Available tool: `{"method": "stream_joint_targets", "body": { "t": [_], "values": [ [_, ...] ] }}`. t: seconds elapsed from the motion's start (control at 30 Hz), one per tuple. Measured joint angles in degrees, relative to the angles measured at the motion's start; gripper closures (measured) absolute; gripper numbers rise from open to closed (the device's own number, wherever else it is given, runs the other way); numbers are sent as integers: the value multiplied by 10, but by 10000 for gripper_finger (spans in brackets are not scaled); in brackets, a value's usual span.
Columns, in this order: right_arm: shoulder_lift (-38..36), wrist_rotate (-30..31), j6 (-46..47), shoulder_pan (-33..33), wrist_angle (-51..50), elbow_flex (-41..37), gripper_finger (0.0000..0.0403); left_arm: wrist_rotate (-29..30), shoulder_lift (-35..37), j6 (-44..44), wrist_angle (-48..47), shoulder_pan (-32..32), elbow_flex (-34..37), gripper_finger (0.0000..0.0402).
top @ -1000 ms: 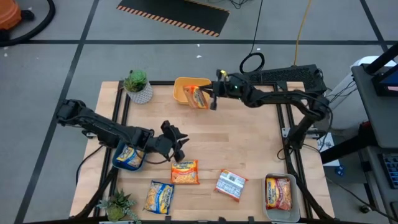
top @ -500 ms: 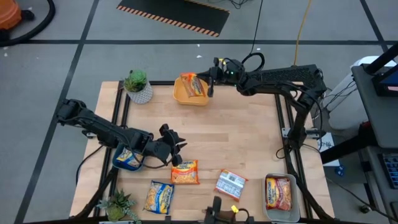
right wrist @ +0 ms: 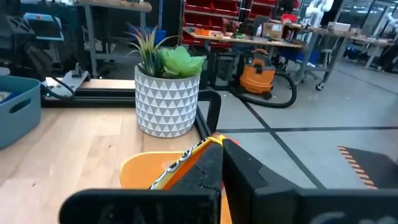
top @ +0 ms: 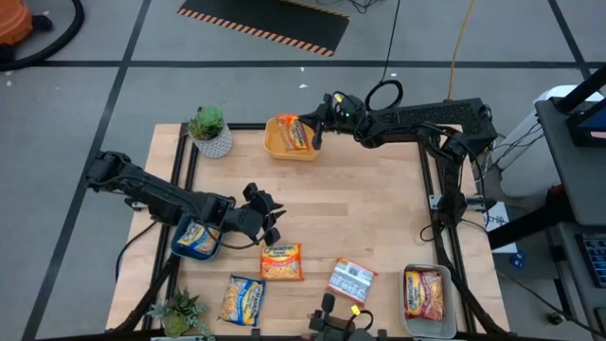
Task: Sort Maruchan noodles
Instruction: Put the top orange noodle pack into the yellow bin
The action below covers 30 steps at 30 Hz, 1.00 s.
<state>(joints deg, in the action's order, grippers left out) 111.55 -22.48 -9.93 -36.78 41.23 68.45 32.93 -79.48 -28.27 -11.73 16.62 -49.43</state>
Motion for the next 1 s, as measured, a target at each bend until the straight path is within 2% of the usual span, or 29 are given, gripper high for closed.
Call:
{"method": "stream_joint_targets", "body": {
  "t": [0.63,0.8,1.0],
  "values": [
    [-1,16,-36,-2,-66,-1,400,-1,0,62,53,-20,0,314],
    [-1,18,-47,-3,-77,-1,360,-1,0,61,57,-20,0,314],
    [-4,64,-44,-7,-77,-1,294,-3,0,57,58,-20,0,314]
  ]
}}
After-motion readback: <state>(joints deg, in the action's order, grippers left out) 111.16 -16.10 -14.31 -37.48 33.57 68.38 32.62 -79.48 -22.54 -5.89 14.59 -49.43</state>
